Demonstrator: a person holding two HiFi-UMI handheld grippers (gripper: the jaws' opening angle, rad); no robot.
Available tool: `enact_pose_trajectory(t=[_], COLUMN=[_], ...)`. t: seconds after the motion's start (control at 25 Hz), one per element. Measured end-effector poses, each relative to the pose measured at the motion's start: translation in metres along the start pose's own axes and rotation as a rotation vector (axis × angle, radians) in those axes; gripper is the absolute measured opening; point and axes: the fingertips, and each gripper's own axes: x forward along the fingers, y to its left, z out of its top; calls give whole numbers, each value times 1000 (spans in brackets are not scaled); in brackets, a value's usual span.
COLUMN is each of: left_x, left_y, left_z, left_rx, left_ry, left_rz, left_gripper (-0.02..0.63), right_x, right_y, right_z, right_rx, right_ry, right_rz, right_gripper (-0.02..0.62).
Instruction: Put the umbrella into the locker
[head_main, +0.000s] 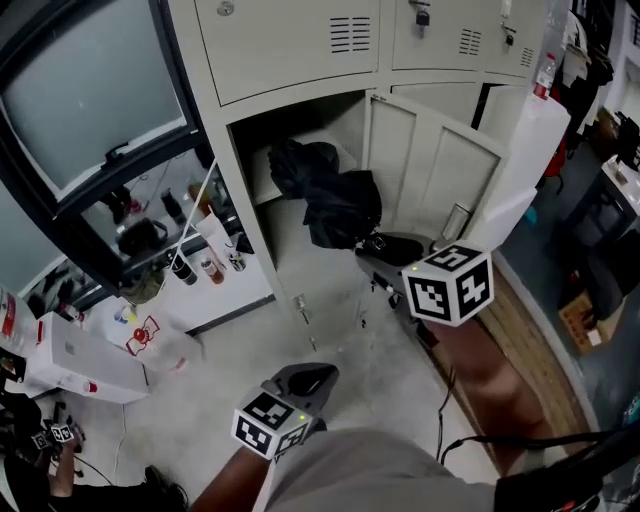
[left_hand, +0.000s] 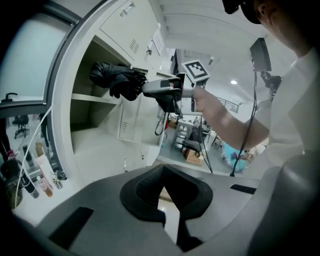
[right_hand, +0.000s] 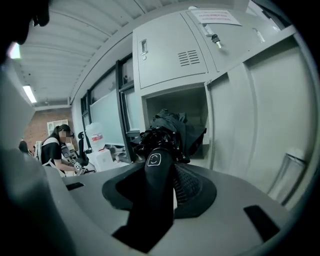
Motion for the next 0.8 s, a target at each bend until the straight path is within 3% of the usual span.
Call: enact_pose_trajectory(t=[0.44,0.8], left_x=[-20,-37], left_y=[114,170], left_z=[31,32], left_rx=[63,64], left_ry=[42,56], left_rz=[-81,-104], left_gripper=[11,11], right_x=[136,217], right_y=[-49,-89], right_z=[75,114], right_rx=[-12,-25], right_ry=[-6,-10], right_rz=[-94,-162], right_gripper=[153,153])
